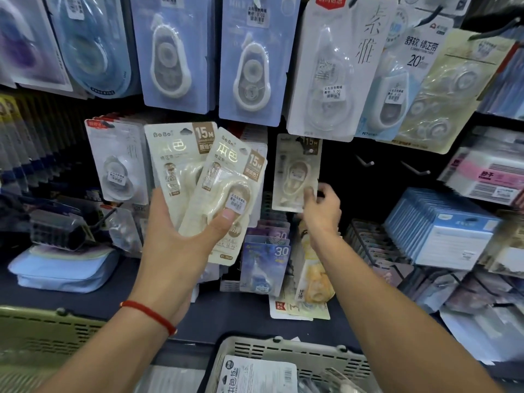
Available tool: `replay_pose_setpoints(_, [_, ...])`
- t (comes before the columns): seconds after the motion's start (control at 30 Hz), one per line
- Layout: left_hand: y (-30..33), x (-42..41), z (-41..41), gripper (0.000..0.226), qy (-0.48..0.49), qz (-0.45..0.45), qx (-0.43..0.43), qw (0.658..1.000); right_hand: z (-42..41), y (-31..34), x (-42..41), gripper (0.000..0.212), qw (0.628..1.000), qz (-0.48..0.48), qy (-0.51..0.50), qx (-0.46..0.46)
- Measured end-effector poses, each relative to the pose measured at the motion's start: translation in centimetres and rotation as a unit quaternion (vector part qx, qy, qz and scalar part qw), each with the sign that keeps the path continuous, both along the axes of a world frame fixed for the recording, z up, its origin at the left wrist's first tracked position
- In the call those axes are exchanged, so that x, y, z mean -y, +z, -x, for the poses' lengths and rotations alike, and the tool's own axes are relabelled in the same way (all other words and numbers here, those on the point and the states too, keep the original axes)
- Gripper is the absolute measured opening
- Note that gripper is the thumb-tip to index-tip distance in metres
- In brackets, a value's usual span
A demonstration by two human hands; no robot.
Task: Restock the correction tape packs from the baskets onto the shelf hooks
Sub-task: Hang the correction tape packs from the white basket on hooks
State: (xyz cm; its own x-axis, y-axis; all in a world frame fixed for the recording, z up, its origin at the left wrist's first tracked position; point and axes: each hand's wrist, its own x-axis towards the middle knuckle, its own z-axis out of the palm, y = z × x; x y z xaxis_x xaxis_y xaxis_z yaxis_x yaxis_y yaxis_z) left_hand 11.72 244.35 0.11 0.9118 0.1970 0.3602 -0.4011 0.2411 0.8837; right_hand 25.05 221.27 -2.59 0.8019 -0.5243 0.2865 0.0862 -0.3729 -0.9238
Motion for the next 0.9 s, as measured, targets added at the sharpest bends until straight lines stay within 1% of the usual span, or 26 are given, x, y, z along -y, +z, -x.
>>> replay_pose_setpoints(0.03, [0.0, 0.3, -0.1, 0.078, -0.007, 0.01, -0.001, 1.0, -1.6, 0.2, 0.1, 0.009, 1.0, -0.021, -0.008, -0.019])
replay_pose_setpoints(0.1, [-0.2, 1.1, -0.3, 0.079, -0.013, 0.02, -0.006, 1.0, -3.9, 0.3, 0.4, 0.026, 0.996, -0.059, -0.005, -0.065])
replay_pose_setpoints(0.17, [-0.5, 1.8, -0.3, 0.077, -0.011, 0.022, -0.016, 1.0, -4.7, 0.2, 0.8, 0.037, 0.992, -0.055, -0.011, -0.116])
replay_pose_setpoints(0.2, [-0.7, 2.0, -0.2, 0.076, -0.014, 0.028, -0.019, 0.999, -4.2, 0.3, 0.8, 0.035, 0.991, -0.035, -0.017, -0.13])
replay_pose_setpoints(0.23, [-0.9, 2.2, -0.2, 0.076, -0.019, 0.035, -0.021, 0.999, -3.1, 0.4, 0.8, 0.029, 0.992, -0.019, -0.015, -0.125])
replay_pose_setpoints(0.27, [-1.0, 2.3, -0.1, 0.076, -0.024, 0.04, -0.02, 0.999, -1.4, 0.5, 0.7, 0.021, 0.994, -0.018, 0.012, -0.105])
replay_pose_setpoints(0.3, [-1.0, 2.5, 0.0, 0.077, -0.029, 0.044, -0.018, 0.998, 0.8, 0.5, 0.5, 0.018, 0.994, -0.036, 0.069, -0.076])
replay_pose_setpoints(0.33, [-1.0, 2.7, 0.2, 0.077, -0.037, 0.047, -0.016, 0.998, 3.4, 0.5, 0.4, 0.022, 0.986, -0.061, 0.148, -0.049])
replay_pose_setpoints(0.4, [-1.1, 3.4, 0.5, 0.076, -0.061, 0.046, -0.013, 0.997, 8.5, 0.7, -0.1, 0.033, 0.944, -0.077, 0.318, -0.04])
replay_pose_setpoints(0.43, [-1.2, 3.8, 0.7, 0.076, -0.074, 0.043, -0.012, 0.996, 10.5, 0.9, -0.3, 0.034, 0.924, -0.063, 0.373, -0.047])
replay_pose_setpoints(0.47, [-1.4, 4.3, 1.0, 0.076, -0.085, 0.039, -0.014, 0.995, 12.1, 1.1, -0.5, 0.033, 0.912, -0.051, 0.403, -0.05])
replay_pose_setpoints(0.5, [-1.5, 4.8, 1.2, 0.077, -0.095, 0.038, -0.018, 0.995, 13.1, 1.2, -0.7, 0.03, 0.911, -0.052, 0.407, -0.046])
replay_pose_setpoints(0.6, [-1.5, 5.4, 1.7, 0.072, -0.094, 0.049, -0.033, 0.994, 14.2, 1.4, -0.5, 0.023, 0.934, -0.065, 0.351, -0.003])
replay_pose_setpoints(0.7, [-1.2, 5.2, 1.5, 0.049, -0.042, 0.053, -0.064, 0.996, 13.3, 1.9, 0.8, 0.017, 0.948, -0.133, 0.289, 0.016])
replay_pose_setpoints(0.73, [-1.2, 5.0, 1.4, 0.044, -0.02, 0.046, -0.077, 0.996, 12.8, 2.2, 1.3, 0.017, 0.952, -0.137, 0.273, 0.023])
replay_pose_setpoints(0.8, [-1.1, 4.6, 1.2, 0.039, 0.012, 0.028, -0.091, 0.995, 11.9, 2.9, 2.3, 0.015, 0.96, -0.116, 0.254, 0.032])
replay_pose_setpoints(0.9, [-0.9, 4.5, 1.3, 0.036, 0.032, 0.02, -0.1, 0.994, 10.8, 3.7, 3.2, 0.014, 0.965, -0.095, 0.244, 0.034])
